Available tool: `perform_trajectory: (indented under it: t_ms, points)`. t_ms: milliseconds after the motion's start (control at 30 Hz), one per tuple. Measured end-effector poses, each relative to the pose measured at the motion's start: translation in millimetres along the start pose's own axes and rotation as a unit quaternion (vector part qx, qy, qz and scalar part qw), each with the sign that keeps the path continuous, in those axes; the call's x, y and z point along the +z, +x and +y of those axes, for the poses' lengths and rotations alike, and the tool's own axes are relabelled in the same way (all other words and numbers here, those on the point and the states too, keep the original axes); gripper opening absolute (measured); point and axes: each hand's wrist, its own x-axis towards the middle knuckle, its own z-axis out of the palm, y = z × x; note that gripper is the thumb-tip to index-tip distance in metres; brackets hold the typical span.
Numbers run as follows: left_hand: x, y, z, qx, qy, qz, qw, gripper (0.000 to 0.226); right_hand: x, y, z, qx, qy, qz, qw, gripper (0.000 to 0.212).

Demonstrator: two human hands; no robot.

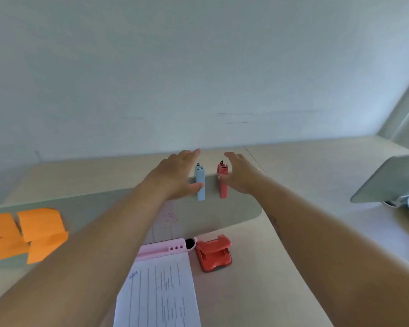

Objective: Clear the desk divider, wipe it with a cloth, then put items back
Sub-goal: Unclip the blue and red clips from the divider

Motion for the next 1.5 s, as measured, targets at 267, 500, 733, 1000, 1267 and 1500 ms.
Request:
perform_trajectory:
  t_ms: [267, 500, 733, 1000, 1267, 1500]
  points:
    - [33.8, 22.4, 2.6, -0.080, -0.140, -0.013, 0.987, 0.067, 24.6, 21.4, 5.1, 0.019, 0.083, -0.006, 0.996, 0.028]
    - [16.8, 23.2, 8.1, -0.081, -0.212, -0.005, 0.974, 0.038, 9.4, 15.2, -2.7, 0.016, 0.112, 0.022, 0.993, 0.028]
    - [-36.0, 5.4, 34.1, -0.054, -0.223, 0.035, 0.973, 0.040, -40.0, -14.0, -15.8, -0.010, 0.165, 0.104, 0.981, 0.032]
    - [-4.5, -59.4, 86.2, -0.046, -0.270, -0.039, 0.961, 0.053, -32.8, -105.8, 29.4, 0.074, 0.188, 0.115, 0.973, 0.035]
    - [88.8, -110.0, 137.3, -0.038, -0.269, -0.207, 0.940, 0.070, 22.6, -209.8, 97.7, 0.206, 0.174, 0.059, 0.961, 0.031]
    - [173.1, -148.8, 186.6, -0.038, -0.281, -0.345, 0.895, 0.059, 70.9, -300.8, 161.5, 0.340, 0.192, 0.020, 0.921, 0.032]
